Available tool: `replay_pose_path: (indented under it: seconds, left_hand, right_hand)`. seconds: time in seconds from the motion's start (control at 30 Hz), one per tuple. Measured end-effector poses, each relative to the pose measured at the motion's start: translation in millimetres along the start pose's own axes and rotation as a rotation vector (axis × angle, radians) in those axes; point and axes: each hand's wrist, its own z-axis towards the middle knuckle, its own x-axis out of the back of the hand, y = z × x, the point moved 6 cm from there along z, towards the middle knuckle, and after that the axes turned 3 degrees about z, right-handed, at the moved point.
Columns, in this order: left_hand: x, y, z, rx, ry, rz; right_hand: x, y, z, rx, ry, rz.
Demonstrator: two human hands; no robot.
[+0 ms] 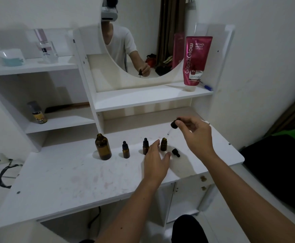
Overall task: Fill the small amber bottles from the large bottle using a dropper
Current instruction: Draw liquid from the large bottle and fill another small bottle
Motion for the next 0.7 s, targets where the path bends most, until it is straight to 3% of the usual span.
replay_pose_path:
  seconds: [0.4,0.7]
  left_hand:
    - [-10,-2,12,-0.005,0.032,0.105]
    - [-10,-2,12,-0.011,0.08,0.133]
  right_hand:
    - [-19,10,-3,0.012,-0.115,0.061]
    - [-30,20,-3,0.009,-0.15,-0.034]
